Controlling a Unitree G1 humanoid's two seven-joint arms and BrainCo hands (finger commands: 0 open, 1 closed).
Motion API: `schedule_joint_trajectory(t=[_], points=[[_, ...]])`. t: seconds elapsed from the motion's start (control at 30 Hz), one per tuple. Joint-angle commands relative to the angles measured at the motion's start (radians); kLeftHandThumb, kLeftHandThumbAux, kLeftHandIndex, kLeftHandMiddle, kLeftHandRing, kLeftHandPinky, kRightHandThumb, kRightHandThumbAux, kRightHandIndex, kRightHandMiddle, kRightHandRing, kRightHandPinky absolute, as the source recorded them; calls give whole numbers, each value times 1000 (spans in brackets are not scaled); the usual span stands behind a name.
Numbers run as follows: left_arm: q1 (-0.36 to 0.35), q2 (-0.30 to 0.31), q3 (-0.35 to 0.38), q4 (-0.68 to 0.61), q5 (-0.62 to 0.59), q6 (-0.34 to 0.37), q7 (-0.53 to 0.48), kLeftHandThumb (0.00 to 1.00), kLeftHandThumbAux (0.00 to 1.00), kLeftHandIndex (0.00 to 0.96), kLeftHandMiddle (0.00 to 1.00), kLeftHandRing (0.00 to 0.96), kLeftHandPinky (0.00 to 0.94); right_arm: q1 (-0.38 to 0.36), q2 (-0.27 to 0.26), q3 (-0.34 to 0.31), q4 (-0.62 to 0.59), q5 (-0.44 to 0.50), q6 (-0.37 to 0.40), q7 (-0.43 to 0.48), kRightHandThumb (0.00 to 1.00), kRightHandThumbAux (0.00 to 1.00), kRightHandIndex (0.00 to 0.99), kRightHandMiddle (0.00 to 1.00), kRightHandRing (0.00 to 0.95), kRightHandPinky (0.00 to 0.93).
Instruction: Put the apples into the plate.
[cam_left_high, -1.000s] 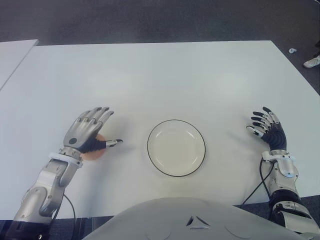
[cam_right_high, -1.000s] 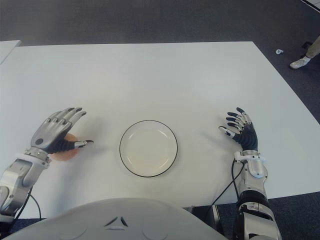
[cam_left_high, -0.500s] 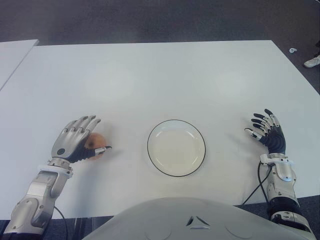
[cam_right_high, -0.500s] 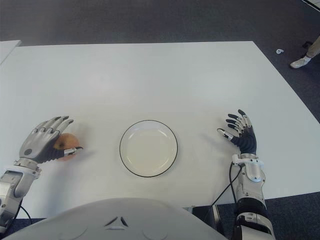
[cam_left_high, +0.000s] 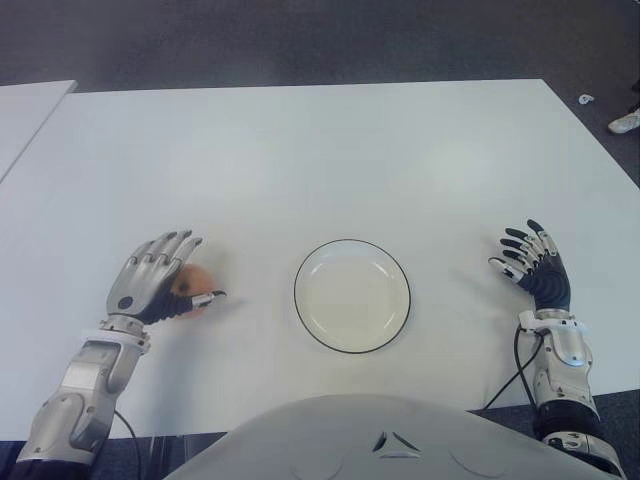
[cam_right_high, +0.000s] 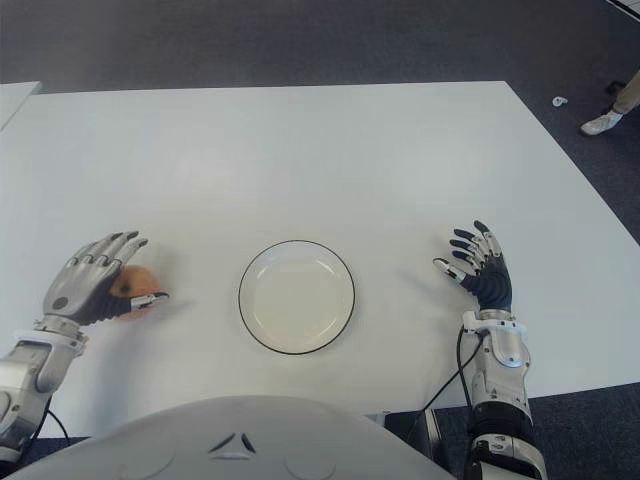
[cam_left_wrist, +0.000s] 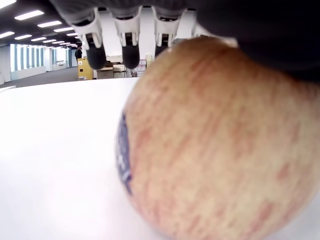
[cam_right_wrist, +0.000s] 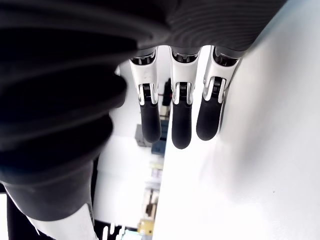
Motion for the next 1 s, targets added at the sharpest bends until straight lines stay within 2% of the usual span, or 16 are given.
schedule_joint_trajectory(t=[0.03, 0.43, 1.0], points=[[14, -15, -27, -1, 9, 10, 8, 216, 234, 117, 65, 35, 31, 39, 32, 12, 36, 5, 101, 20, 384, 864, 87, 268, 279, 282], [34, -26, -34, -33, -3, 25, -7, 205, 227, 122, 65, 36, 46, 25, 16, 10, 55, -3, 107, 35, 366, 852, 85, 263, 276, 276], [7, -33, -91, 19, 7, 27, 31, 188, 229, 128, 72, 43, 51, 34, 20, 2, 26, 1, 125, 25, 357, 853, 88, 269, 276, 280]])
